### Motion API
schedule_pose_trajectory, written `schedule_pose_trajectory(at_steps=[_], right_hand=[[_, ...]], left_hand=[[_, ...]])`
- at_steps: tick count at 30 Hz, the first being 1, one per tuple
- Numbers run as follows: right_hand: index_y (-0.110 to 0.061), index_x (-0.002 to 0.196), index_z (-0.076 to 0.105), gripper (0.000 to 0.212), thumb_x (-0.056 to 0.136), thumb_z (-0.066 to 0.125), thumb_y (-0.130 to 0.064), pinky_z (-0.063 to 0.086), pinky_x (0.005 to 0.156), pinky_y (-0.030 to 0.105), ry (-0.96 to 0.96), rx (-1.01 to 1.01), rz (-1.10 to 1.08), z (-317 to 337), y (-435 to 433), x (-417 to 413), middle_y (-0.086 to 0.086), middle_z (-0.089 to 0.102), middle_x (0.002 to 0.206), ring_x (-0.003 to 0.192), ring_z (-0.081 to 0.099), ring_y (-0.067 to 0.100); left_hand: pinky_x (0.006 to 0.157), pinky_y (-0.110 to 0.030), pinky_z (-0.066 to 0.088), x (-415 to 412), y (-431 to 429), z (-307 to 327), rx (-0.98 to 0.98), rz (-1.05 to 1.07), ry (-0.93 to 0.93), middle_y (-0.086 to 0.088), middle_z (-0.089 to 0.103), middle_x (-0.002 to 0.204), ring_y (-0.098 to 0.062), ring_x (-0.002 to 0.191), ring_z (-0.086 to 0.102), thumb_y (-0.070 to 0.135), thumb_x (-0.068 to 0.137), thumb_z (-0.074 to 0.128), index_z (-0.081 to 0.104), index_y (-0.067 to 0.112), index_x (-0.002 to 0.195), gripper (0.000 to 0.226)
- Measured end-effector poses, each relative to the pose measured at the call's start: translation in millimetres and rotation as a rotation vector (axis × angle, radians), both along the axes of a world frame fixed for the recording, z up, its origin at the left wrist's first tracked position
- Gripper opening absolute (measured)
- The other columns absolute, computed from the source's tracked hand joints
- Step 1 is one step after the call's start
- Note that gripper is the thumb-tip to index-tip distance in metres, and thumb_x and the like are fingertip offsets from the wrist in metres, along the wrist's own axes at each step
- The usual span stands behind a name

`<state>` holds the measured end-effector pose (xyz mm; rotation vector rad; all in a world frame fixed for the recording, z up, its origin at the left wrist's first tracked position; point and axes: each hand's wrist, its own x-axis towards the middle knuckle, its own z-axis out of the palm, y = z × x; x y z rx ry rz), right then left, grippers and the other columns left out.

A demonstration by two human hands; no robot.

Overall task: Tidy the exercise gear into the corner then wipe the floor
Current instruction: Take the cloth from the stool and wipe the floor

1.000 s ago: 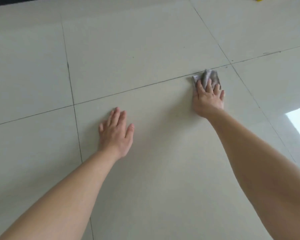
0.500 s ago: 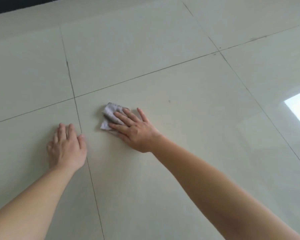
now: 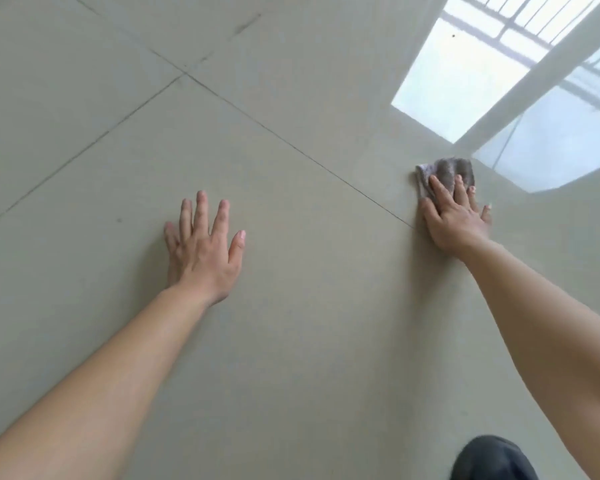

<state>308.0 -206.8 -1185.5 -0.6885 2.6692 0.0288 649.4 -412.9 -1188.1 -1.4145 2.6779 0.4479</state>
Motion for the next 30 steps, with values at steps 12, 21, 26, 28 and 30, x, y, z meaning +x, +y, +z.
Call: schedule_pose_trajectory(at_steps=[12, 21, 26, 28, 30], right_hand=[[-0.034, 0.16, 0.009, 0.056, 0.106, 0.021, -0.044, -0.01, 0.123, 0.043, 0.05, -0.2, 0.001, -30, -44, 86, 0.006, -0.006, 0.168, 0.153, -0.011, 0.032], [-0.037, 0.159, 0.007, 0.056, 0.105, 0.016, -0.045, -0.01, 0.123, 0.048, 0.011, -0.197, 0.319, -29, -253, 71, 0.006, -0.007, 0.168, 0.153, -0.012, 0.036], [-0.04, 0.158, 0.009, 0.054, 0.105, 0.017, -0.044, -0.01, 0.123, 0.049, 0.038, -0.2, 0.496, -32, -383, 83, 0.009, -0.004, 0.168, 0.153, -0.01, 0.038], [-0.039, 0.159, 0.01, 0.054, 0.105, 0.015, -0.043, -0.01, 0.123, 0.05, 0.033, -0.188, 0.549, -30, -422, 100, 0.009, -0.004, 0.168, 0.153, -0.009, 0.038], [-0.038, 0.159, 0.009, 0.054, 0.105, 0.015, -0.043, -0.01, 0.123, 0.051, 0.022, -0.174, 0.61, -25, -439, 124, 0.008, -0.004, 0.168, 0.153, -0.009, 0.038]], left_hand=[[0.116, -0.057, 0.006, -29, 9, -35, -0.133, -0.028, 0.103, -0.019, 0.019, 0.161, -0.035, 0.149, 0.012, 0.048, 0.095, 0.029, 0.032, 0.006, 0.15, 0.07], [0.114, -0.067, -0.003, 6, -77, -39, -0.14, 0.295, -0.041, -0.017, 0.004, 0.164, -0.033, 0.151, -0.003, 0.059, 0.091, 0.015, 0.016, 0.011, 0.156, 0.081], [0.113, -0.065, -0.001, 7, -78, -45, -0.176, 0.282, -0.051, -0.015, 0.007, 0.164, -0.033, 0.151, 0.002, 0.057, 0.094, 0.017, 0.018, 0.013, 0.156, 0.076], [0.113, -0.065, 0.0, 7, -78, -46, -0.182, 0.279, -0.057, -0.015, 0.007, 0.164, -0.033, 0.151, 0.002, 0.057, 0.095, 0.018, 0.018, 0.013, 0.156, 0.075], [0.114, -0.066, 0.002, 7, -79, -45, -0.172, 0.281, -0.069, -0.015, 0.008, 0.164, -0.032, 0.151, 0.003, 0.057, 0.095, 0.018, 0.019, 0.013, 0.156, 0.075]])
